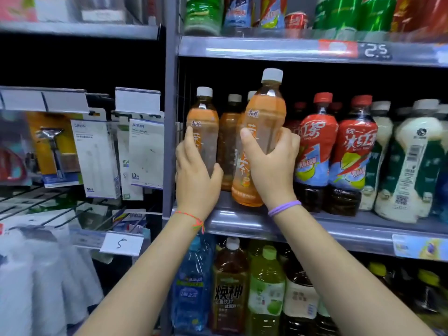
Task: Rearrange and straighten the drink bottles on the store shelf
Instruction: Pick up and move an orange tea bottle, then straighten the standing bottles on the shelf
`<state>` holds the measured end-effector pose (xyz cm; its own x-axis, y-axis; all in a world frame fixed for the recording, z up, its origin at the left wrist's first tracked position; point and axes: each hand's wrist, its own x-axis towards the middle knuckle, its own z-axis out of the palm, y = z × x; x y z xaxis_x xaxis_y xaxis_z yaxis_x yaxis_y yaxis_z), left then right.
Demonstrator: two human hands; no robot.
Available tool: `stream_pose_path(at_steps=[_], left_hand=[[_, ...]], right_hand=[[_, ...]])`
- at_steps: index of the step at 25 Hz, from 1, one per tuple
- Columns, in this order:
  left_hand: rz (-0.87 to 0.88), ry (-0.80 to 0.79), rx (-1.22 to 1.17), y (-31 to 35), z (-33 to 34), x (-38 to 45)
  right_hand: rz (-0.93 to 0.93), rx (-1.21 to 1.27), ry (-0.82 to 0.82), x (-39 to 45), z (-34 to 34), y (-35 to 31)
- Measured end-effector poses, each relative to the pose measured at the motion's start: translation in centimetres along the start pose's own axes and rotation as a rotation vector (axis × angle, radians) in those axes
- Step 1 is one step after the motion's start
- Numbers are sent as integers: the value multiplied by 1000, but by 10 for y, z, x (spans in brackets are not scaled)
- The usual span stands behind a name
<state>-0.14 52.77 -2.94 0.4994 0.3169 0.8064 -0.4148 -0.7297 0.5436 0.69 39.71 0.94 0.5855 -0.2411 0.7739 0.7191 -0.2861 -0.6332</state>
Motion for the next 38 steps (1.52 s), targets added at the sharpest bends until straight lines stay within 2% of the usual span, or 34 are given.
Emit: stream_pose_path(at_steps=[7,11,15,17,20,23,25,31,36,38], left_hand=[[60,-25,-76,-1,-16,-7],[92,-1,-173,-1,-15,-9],[66,39,-198,3,-9,-8],[109,120,-176,10,-6,-9],[252,229,-182,32,2,-11],[355,254,-224,64,18,-19],[402,239,-233,91,38,-32],[516,169,-224,189,123,-70],[585,119,-148,302,221,-118],[624,102,-120,347,258,-136]], right_hand=[[19,-79,-41,-2,23,3],[-19,-240,-35,-3,37,9],[22,-380,-64,-6,41,11],[-61,-414,-58,-8,34,7],[-305,-344,33,-2,8,-2],[-510,-317,142,8,-36,-2],[-566,-373,195,16,-73,7],[-534,-461,311,50,-213,53],[-504,-496,426,89,-376,101],[-439,-525,467,111,-433,121]])
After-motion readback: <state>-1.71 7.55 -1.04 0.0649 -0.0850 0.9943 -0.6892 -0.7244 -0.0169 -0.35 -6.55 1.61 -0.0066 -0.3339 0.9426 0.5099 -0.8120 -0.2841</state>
